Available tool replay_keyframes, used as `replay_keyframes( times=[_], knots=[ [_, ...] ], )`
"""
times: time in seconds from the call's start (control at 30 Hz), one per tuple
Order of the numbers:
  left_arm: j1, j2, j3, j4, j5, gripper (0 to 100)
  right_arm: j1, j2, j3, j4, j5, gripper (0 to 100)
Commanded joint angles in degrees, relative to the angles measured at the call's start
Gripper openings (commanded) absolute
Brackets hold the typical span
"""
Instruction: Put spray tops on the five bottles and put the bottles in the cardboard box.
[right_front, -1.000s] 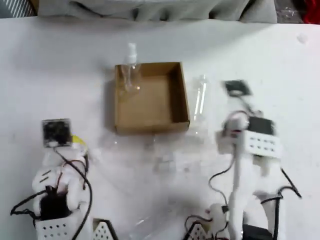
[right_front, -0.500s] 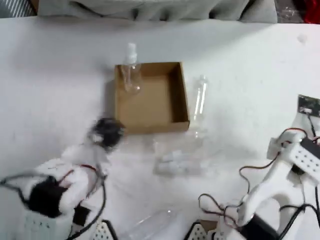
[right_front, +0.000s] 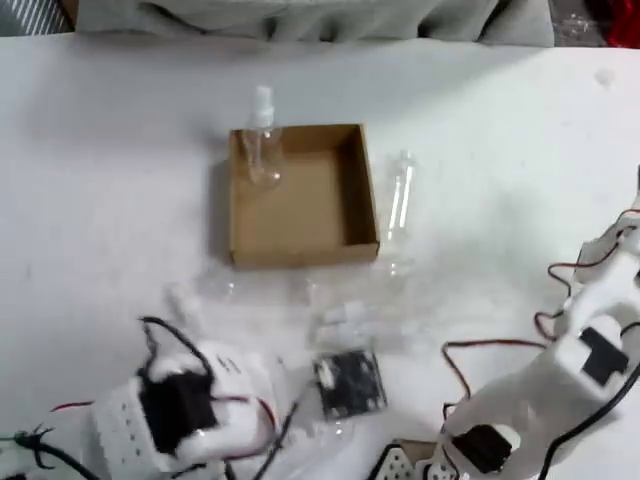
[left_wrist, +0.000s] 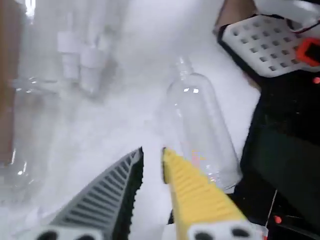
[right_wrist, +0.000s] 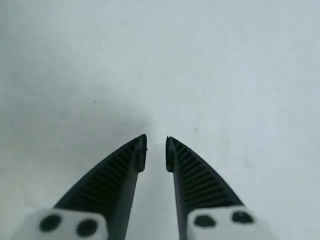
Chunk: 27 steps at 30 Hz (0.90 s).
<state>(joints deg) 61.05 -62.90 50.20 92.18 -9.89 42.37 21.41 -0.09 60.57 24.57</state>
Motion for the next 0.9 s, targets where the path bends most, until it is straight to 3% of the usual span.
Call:
replay_keyframes(
  times=[0.0,0.1,0.27,0.43,0.87],
  knots=[
    [8.04,0.13,0.62,-3.69,7.91,22,0.75,6.81,-12.31,2.51,0.09,2.2],
    [12.18,0.22,1.14,-4.31,11.69,34,0.66,12.62,-18.46,4.18,0.09,1.8],
    [11.91,5.76,9.49,-13.10,12.13,35,0.66,18.95,-25.67,6.46,0.09,1.8],
    [6.64,16.57,10.81,-23.65,11.96,36,0.66,20.88,-29.54,8.92,0.09,1.8],
    [-5.76,32.22,5.98,-28.31,9.41,36,0.48,20.09,-29.80,10.07,0.09,1.8]
  ],
)
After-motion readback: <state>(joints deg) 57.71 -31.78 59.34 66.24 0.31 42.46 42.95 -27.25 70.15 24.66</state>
